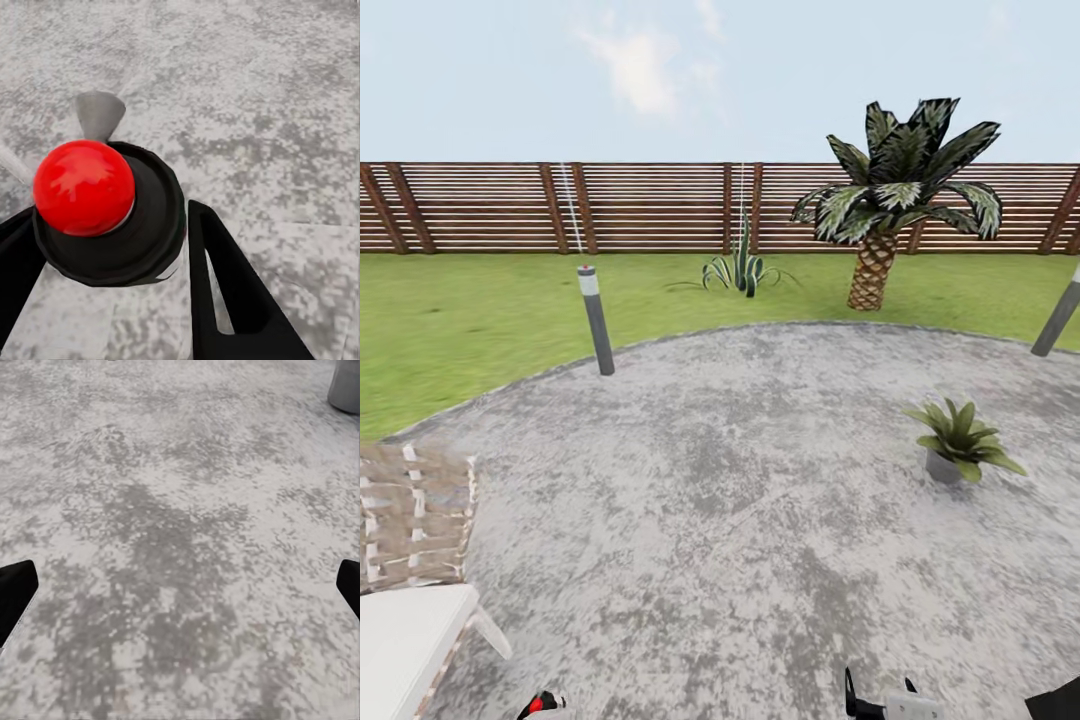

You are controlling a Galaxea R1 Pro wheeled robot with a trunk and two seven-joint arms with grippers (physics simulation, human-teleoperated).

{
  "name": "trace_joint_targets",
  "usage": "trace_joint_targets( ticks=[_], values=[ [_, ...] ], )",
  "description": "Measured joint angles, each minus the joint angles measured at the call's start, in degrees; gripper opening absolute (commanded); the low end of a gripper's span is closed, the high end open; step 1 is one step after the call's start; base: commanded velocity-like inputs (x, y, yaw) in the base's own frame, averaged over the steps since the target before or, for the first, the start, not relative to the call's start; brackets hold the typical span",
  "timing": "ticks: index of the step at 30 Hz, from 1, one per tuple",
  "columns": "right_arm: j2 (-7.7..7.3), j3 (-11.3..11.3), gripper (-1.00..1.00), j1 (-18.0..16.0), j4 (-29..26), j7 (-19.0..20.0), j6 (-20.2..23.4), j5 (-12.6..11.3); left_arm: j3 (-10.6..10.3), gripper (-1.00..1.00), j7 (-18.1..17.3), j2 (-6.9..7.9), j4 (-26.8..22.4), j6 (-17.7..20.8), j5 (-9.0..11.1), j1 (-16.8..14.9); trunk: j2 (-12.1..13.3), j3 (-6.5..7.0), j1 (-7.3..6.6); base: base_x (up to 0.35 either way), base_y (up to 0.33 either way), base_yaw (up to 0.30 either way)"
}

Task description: Pick up the pesticide atomizer in the garden and spray insectifuge to fully cover both potted plants in the garden.

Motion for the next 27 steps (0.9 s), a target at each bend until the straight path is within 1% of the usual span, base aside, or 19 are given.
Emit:
trace_joint_targets(
  ticks=[15, 18, 27],
  values=[
    [0.08, -0.02, 1.00, 0.00, 0.00, 0.00, 0.00, 0.00, 0.00, -1.00, 0.03, 0.00, 0.00, 0.06, 0.00, 0.00, 0.00, 0.00, 0.00, 0.337, 0.000, -0.005],
    [0.08, -0.06, 1.00, 0.01, -0.01, -0.07, 0.00, 0.00, 0.00, -1.00, 0.05, 0.00, 0.01, 0.06, 0.00, -0.01, 0.00, 0.00, 0.00, 0.337, 0.000, -0.167],
    [0.08, -0.06, 1.00, 0.02, -0.02, -0.10, 0.01, 0.00, 0.01, -1.00, 0.06, 0.01, 0.02, 0.06, 0.01, -0.02, 0.00, 0.00, 0.00, 0.337, 0.000, -0.256]
  ],
)
